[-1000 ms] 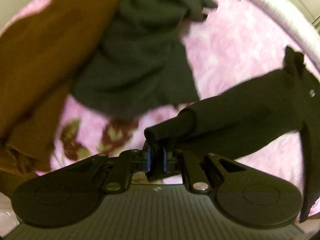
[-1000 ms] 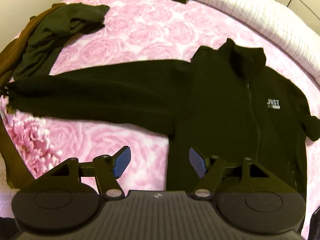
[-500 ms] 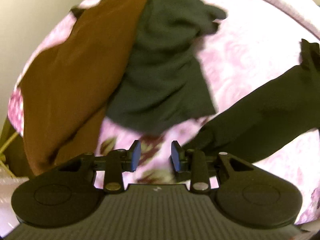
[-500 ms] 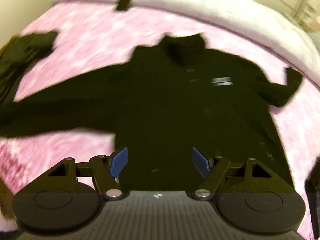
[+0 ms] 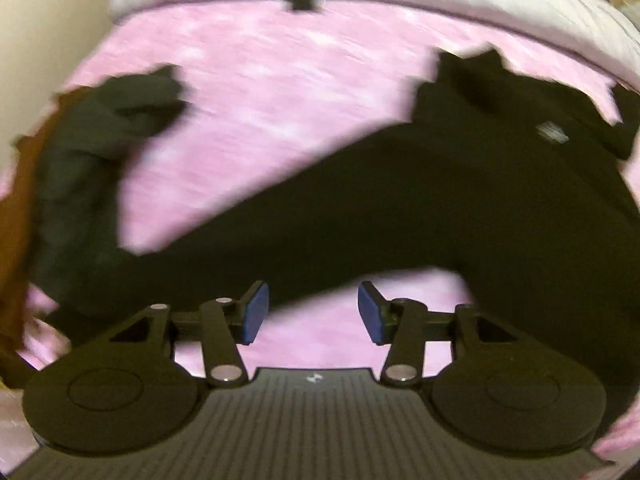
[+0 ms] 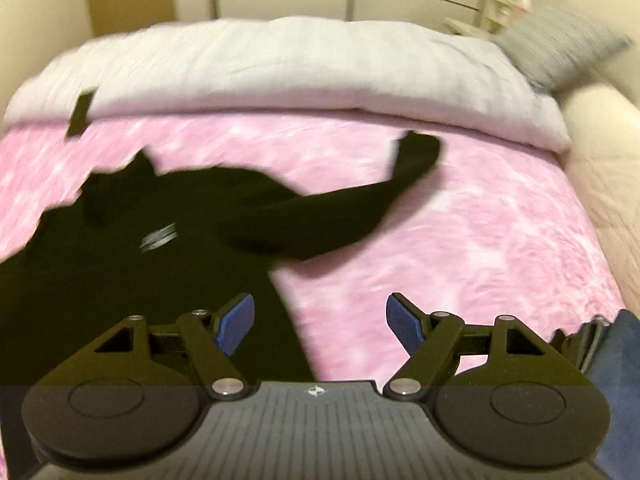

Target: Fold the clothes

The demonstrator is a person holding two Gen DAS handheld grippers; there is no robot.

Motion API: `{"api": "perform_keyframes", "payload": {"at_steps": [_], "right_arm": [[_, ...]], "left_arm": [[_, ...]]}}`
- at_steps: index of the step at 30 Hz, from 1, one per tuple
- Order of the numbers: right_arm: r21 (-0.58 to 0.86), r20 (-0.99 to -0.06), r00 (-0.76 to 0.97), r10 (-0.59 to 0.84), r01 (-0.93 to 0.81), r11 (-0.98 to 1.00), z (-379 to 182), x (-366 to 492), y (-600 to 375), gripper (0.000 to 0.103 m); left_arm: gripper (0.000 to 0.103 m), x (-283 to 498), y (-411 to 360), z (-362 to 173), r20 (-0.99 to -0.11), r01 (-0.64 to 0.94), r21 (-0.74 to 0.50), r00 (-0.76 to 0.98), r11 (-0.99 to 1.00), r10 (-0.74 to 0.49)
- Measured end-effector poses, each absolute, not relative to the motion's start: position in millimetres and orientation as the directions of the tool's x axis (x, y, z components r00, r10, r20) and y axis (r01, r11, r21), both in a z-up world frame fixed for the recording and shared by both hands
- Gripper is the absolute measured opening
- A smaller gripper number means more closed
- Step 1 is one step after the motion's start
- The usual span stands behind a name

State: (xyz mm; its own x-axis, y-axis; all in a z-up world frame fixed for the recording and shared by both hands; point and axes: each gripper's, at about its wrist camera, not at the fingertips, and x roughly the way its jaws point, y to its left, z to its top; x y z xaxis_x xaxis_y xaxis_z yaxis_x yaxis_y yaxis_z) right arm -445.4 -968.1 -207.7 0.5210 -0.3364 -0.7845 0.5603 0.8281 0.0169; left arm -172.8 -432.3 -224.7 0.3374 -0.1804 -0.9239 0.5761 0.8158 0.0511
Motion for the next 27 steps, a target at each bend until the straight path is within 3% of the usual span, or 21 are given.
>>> {"api": "perform_keyframes", "payload": {"at_steps": [6, 14, 23, 27], "right_arm": [[0.056, -0.794, 0.513, -0.326, 0.595, 0.802, -221.6, -465.3, -1063.2, 0.076], [0.081, -0.783, 0.526, -0.333, 0.616, 0.783, -209.0, -444.2, -1117.2, 0.076], [0.027, -0.796, 0.497, -0.345, 0.598, 0.801, -229.5, -389.9, -1179.9, 0.080], [0.119, -0.810, 0.511, -0.287, 0.623, 0.773, -267.5, -357.0, -1224.3, 0.080]], "left_arm": [[0.055, -250.0, -567.4, -236.5, -0.931, 0.708, -0.024, 0.241, 0.706, -0.274], [0.067, -252.2, -678.8, -245.8, -0.891, 0.793, -0.064, 0.228, 0.606, -0.392], [0.067, -253.7, -720.7, -289.9, -0.881, 0.807, -0.104, 0.196, 0.581, -0.430], [0.067, -266.3, -708.5, -303.9, -0.901, 0.765, -0.082, 0.217, 0.639, -0.375]]}}
